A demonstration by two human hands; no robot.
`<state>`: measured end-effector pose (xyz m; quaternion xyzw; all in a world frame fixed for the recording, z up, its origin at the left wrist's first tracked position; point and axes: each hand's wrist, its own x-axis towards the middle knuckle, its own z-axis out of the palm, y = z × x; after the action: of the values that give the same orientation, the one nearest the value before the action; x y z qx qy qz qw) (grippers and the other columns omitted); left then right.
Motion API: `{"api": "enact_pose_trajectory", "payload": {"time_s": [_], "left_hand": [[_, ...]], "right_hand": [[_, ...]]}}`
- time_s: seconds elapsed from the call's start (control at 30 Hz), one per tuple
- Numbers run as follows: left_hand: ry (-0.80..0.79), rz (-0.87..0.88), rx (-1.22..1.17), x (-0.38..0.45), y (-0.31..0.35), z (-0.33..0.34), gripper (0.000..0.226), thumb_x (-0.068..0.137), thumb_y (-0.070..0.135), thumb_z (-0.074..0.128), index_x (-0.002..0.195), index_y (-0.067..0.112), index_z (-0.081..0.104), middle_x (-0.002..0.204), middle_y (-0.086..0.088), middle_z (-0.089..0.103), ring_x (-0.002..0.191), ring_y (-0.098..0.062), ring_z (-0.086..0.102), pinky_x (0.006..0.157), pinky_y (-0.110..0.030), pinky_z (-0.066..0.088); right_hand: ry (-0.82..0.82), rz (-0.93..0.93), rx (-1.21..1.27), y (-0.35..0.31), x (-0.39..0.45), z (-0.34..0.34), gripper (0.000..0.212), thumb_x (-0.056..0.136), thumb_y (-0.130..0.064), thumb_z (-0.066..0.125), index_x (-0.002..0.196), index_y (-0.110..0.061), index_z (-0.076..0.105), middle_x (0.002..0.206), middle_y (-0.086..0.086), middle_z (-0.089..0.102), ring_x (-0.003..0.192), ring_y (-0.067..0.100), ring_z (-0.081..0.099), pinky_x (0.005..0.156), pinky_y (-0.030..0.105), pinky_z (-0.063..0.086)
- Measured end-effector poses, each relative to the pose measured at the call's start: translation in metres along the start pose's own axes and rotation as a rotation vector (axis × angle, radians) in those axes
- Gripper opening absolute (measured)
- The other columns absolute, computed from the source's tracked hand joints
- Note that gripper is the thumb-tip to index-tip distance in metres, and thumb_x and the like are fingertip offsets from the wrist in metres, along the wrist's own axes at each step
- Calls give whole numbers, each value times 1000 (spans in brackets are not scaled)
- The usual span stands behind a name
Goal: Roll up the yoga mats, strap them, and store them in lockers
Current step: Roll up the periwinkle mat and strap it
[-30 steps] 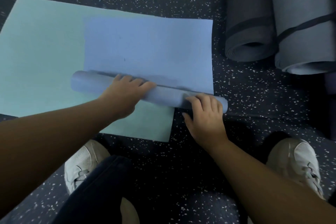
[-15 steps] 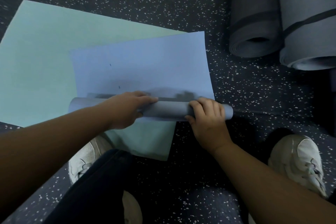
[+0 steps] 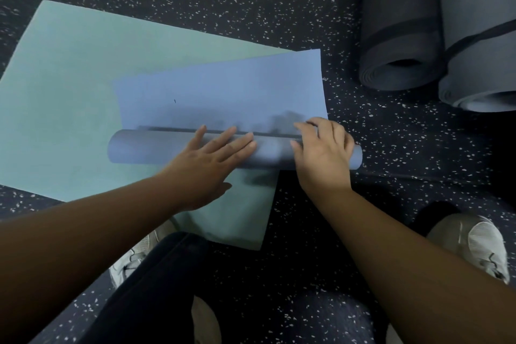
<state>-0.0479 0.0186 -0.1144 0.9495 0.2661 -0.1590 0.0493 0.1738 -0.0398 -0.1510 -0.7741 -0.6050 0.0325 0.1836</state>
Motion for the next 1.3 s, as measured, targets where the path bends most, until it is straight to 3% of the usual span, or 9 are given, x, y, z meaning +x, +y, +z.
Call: {"api": "enact_pose_trajectory", "payload": {"time_s": [0.1, 0.17, 0.43, 0.57, 0.67, 0.87, 1.07, 1.2, 1.3], "left_hand": [[-93, -72, -23, 13, -1, -11, 99, 89, 45, 57, 149, 25, -19, 160, 4, -6, 148, -21, 5, 113, -59, 11], [-213, -135, 6, 23, -4, -18, 87, 97, 48, 40, 145, 23, -28, 158, 8, -19, 147, -14, -12, 115, -54, -4], [-140, -147, 122, 41, -19, -26, 68, 101, 45, 27, 153, 17, -7, 162, 1, -2, 149, -18, -1, 115, -55, 3], [170, -93, 128, 31, -22, -16, 75, 79, 33, 69, 143, 5, 41, 146, -13, 44, 132, -31, 46, 101, -64, 33], [225, -89, 111, 25, -15, -7, 89, 68, 35, 79, 142, 5, 38, 145, -14, 46, 130, -31, 48, 100, -62, 36], [172, -85, 80, 25, -14, -6, 102, 60, 39, 85, 145, 7, 37, 148, -12, 42, 133, -29, 44, 101, -61, 35], [-85, -152, 84, 33, -12, -19, 97, 92, 50, 50, 146, 18, -24, 160, 0, -14, 148, -18, -7, 116, -51, 3], [-161, -159, 132, 40, -17, -25, 94, 95, 51, 44, 146, 18, -27, 159, 1, -21, 148, -18, -11, 116, -52, 1], [-203, -146, 214, 44, -21, -28, 97, 95, 54, 42, 143, 15, -33, 159, -1, -22, 148, -19, -9, 116, -55, 5]], "right_hand": [[29, -81, 34, -3, -10, -6, 40, 83, -29, 44, 113, -10, 62, 121, 12, 58, 109, 24, 38, 95, 41, 24], [48, -123, 21, 0, -23, -7, 41, 82, -27, 47, 117, -8, 59, 125, 13, 57, 112, 25, 41, 97, 43, 27], [-210, -118, -164, 6, -39, -2, 85, 71, -32, 59, 146, -4, 30, 152, 13, 34, 142, 25, 22, 112, 53, 19], [-291, -63, -210, -2, -18, -6, 96, 73, -26, 67, 151, -5, 14, 158, 10, 18, 147, 26, 12, 115, 53, 11], [-393, -27, -217, -3, -12, -7, 92, 84, -21, 53, 150, -10, -10, 161, 2, -5, 147, 20, -10, 116, 48, -6], [-325, -19, -264, -4, -21, -1, 98, 61, -20, 62, 147, -4, 18, 154, 9, 30, 143, 27, 26, 112, 54, 21], [-415, -26, -158, -6, -7, -12, 87, 84, -17, 50, 152, -13, -5, 161, -1, -3, 147, 19, -10, 116, 47, -9], [-395, -20, -95, -2, -5, -16, 85, 83, -14, 51, 153, -15, 3, 161, -2, 2, 148, 19, -8, 117, 46, -6], [-273, -33, -120, 5, -17, -9, 88, 71, -13, 56, 151, -14, 21, 158, 4, 21, 146, 26, 13, 114, 54, 13]]}}
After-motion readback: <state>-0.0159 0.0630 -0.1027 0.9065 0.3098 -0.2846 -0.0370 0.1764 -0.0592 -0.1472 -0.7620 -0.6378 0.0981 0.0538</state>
